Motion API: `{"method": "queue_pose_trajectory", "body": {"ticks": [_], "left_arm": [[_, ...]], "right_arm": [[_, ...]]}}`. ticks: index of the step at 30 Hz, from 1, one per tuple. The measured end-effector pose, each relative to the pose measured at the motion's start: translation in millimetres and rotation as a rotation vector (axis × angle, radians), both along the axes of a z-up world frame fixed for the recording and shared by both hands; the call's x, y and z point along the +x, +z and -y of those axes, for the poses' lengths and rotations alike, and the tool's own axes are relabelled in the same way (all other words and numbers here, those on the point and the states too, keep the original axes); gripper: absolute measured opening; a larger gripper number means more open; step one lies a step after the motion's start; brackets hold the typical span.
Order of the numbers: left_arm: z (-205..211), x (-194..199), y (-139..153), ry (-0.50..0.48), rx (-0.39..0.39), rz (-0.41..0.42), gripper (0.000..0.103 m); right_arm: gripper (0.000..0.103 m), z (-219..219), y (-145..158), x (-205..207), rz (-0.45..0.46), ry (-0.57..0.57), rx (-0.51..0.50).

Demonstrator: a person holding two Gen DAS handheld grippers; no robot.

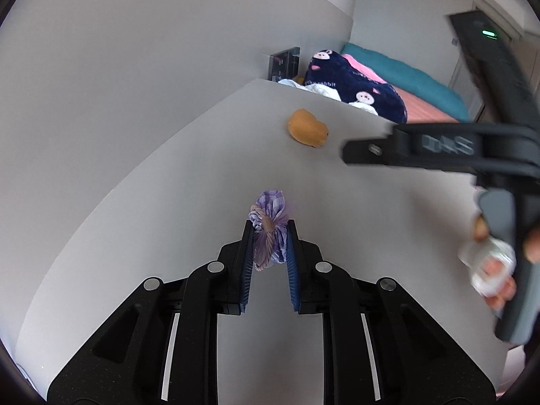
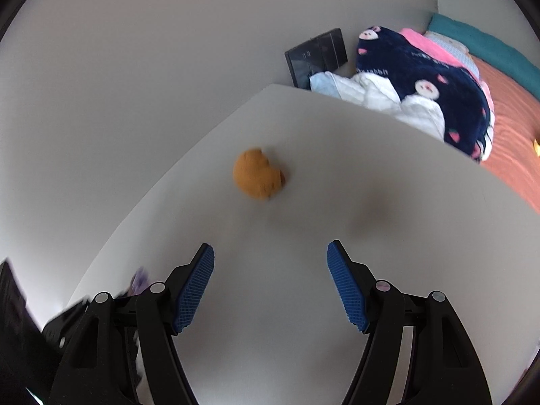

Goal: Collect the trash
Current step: 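Move the left tool to the purple scrunchie and grasp it, then grasp the orange teddy toy with the right tool while the left tool holds the scrunchie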

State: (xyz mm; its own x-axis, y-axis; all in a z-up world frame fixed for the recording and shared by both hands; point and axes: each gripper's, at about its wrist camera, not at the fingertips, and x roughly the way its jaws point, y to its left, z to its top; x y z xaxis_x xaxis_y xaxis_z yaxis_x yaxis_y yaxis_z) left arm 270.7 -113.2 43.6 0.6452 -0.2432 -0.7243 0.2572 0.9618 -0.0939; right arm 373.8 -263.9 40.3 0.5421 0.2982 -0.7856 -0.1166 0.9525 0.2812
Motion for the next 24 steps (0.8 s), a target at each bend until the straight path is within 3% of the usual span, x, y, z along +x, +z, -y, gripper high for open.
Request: {"method": "queue_pose_trajectory", "body": {"ticks": [9, 13, 18, 21, 24], "left_arm": [[-0.8, 2.4, -4.3, 0.011, -0.008, -0.012, 0.018], [-9.1, 4.0, -3.7, 0.089, -0.008, 0.001, 0.018], [-29.1, 3.7, -1.9, 0.208, -0.025, 0.012, 0.018], [-34.6, 3.4, -3.3, 0.221, -0.05, -0.002, 0.017], [-33.0, 2.0, -3.5, 0.208, -0.046, -0.005, 0.018]], "right_arm": [[0.071, -32.3, -7.0, 47.6, 0.001, 0.028, -0.123], [0.071, -49.1, -11.4, 57.1, 0.013, 0.048, -0.193], [0.058, -66.0, -10.5, 61.4, 0.033, 0.081, -0.244], [0.047, -77.6, -12.8, 65.4, 0.02, 0.11, -0.309], [0.046, -82.4, -13.6, 67.2, 0.018, 0.12, -0.348]]}}
